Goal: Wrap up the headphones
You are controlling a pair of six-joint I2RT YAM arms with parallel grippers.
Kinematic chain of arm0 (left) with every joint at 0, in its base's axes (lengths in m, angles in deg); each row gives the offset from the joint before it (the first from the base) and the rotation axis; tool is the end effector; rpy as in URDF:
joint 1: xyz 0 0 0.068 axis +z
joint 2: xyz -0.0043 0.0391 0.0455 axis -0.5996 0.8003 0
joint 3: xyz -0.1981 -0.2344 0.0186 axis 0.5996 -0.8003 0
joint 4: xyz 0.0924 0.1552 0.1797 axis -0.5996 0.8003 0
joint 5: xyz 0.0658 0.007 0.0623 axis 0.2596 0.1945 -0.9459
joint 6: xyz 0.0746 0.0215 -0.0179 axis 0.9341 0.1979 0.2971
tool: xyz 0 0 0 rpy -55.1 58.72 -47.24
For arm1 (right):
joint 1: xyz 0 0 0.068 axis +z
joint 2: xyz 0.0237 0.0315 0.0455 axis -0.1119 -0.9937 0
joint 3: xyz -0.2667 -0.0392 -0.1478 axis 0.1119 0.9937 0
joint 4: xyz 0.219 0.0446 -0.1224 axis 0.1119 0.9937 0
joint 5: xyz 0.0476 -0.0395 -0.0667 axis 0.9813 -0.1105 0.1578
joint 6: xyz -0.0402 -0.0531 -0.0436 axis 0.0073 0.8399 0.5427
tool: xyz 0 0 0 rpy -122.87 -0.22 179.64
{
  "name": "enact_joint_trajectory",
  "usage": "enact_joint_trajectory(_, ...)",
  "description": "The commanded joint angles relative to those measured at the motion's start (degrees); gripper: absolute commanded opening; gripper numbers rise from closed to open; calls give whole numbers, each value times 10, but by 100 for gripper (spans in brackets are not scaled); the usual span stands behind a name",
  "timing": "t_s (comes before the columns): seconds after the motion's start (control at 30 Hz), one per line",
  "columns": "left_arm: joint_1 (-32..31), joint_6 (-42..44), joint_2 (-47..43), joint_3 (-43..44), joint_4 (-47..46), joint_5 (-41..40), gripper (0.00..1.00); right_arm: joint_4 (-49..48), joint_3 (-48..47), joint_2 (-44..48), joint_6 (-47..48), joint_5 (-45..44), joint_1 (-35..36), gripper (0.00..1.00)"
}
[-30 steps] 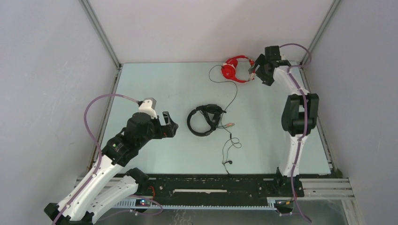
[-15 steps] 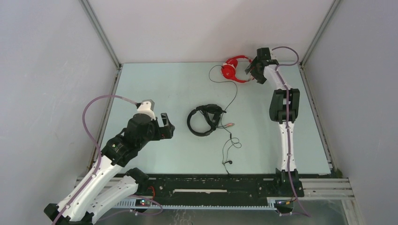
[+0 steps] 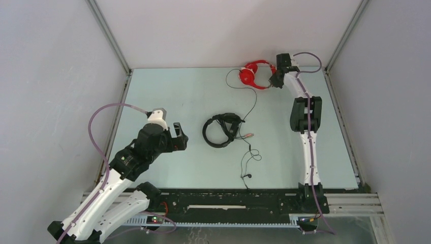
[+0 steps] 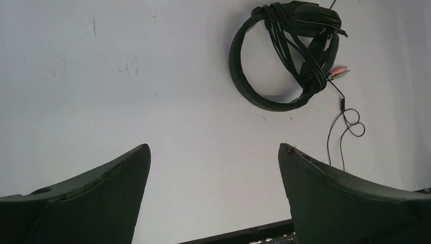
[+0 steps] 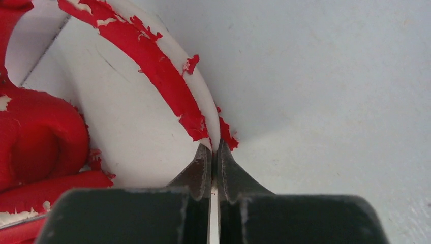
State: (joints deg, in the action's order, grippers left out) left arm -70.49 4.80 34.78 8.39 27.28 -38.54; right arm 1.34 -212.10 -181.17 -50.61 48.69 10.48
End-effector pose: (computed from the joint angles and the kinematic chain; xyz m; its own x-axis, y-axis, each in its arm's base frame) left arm 0.1178 -0.0572 0.3062 -0.5903 -0.1794 -0.7870 0.0797 0.9573 -0.2780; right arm 0.6168 0.0343 0.1495 -0.5904 0.5900 -0.5508 0.5082 0.8019 0.3141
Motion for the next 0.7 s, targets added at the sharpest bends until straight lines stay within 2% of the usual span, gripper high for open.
enact_joint_trajectory(0.0, -2, -3, -9, 19, -7, 0, 100, -9, 57, 89, 6, -23, -7, 0)
enact_joint_trajectory(0.3, -4, 25, 20, 10, -49, 91, 100, -121, 418, 466, 98, -104, -6, 0)
enact_joint_trajectory(0.47, -4, 37, 47, 22, -94, 118, 100, -61, 549, 639, 145, -116, -4, 0)
enact_joint_trajectory(0.67, -4, 63, 103, 85, -94, 139, 100, -11, 734, 869, 236, -87, 22, 0)
